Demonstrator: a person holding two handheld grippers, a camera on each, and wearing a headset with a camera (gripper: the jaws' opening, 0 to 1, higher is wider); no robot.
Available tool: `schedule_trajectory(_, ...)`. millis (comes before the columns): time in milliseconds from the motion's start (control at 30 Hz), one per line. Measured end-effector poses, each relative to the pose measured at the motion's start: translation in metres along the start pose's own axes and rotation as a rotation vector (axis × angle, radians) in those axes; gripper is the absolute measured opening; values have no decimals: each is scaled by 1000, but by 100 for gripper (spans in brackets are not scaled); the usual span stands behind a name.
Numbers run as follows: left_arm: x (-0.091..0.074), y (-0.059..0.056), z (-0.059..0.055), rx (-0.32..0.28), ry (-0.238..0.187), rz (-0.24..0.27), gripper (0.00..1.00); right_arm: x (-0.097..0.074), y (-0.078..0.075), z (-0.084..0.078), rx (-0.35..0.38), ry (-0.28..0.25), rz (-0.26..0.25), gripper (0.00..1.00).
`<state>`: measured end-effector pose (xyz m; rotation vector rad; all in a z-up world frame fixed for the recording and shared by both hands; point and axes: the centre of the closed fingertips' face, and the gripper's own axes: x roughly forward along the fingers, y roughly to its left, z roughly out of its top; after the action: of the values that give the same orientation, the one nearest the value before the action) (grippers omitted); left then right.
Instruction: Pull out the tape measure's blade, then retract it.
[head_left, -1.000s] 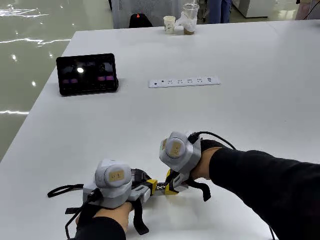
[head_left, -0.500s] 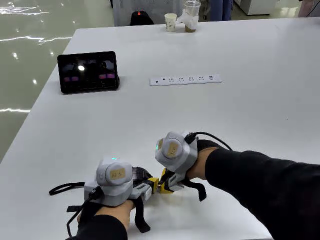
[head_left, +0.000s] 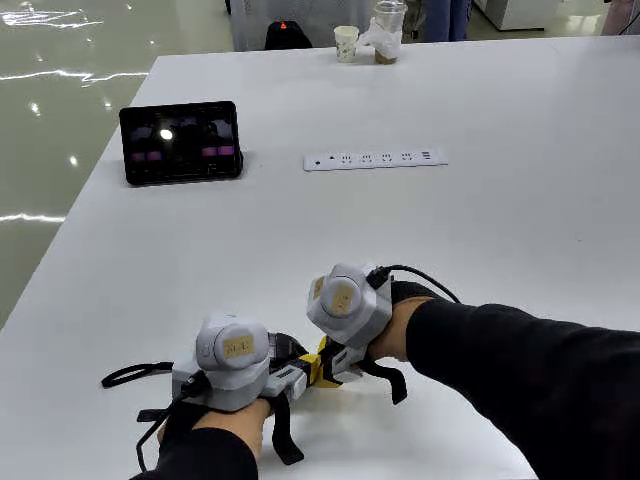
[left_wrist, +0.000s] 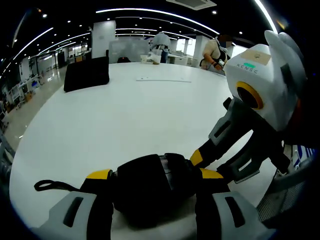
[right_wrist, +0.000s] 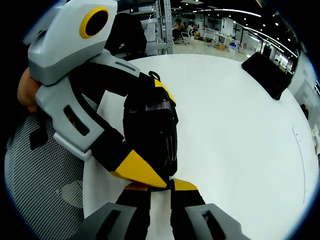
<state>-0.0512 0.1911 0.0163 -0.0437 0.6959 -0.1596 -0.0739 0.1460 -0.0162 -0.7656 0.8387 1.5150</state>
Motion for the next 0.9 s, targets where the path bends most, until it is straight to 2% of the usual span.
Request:
schedule_trajectory(700,2,-1,1,4,-10,-1,64,1,1,0,-37,-18,-8,13)
schedule_trajectory(900,2,-1,-1,-19,-12,-30,65,1,2,1,-31,-19,-22,13)
